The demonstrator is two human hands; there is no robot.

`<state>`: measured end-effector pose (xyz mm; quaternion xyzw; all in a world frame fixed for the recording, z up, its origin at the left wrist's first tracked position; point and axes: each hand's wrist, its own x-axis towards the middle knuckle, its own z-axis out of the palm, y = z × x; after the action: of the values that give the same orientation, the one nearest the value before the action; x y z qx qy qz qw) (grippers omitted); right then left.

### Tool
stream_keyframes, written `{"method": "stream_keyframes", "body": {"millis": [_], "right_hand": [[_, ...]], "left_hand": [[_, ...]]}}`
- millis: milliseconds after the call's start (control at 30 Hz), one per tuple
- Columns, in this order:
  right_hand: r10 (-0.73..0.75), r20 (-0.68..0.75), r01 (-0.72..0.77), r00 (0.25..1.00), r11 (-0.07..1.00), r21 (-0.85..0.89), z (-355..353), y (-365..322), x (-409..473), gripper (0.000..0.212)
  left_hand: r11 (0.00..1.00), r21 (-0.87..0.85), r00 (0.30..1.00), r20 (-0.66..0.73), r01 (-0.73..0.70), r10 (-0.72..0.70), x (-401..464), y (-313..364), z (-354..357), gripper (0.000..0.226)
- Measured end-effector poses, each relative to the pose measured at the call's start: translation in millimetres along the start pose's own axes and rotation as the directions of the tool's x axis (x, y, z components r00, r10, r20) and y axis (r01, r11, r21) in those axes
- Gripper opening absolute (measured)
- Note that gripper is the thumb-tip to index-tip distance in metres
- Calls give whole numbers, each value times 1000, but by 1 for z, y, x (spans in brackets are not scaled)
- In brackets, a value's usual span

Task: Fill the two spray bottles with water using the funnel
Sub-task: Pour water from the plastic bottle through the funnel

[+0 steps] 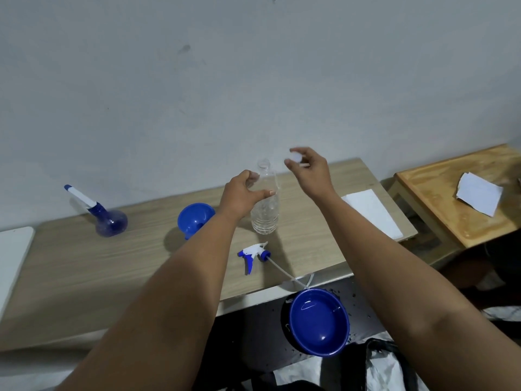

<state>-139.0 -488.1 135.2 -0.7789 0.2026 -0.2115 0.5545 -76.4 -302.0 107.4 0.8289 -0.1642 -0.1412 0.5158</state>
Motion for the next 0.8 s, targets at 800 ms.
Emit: {"method": "stream_keyframes", "body": {"millis": [800], "right_hand": [[87, 202, -94, 976, 995, 23, 61, 67, -46, 95]], "left_hand": [[999, -30, 999, -47, 15, -16, -4, 10, 8, 58]]}}
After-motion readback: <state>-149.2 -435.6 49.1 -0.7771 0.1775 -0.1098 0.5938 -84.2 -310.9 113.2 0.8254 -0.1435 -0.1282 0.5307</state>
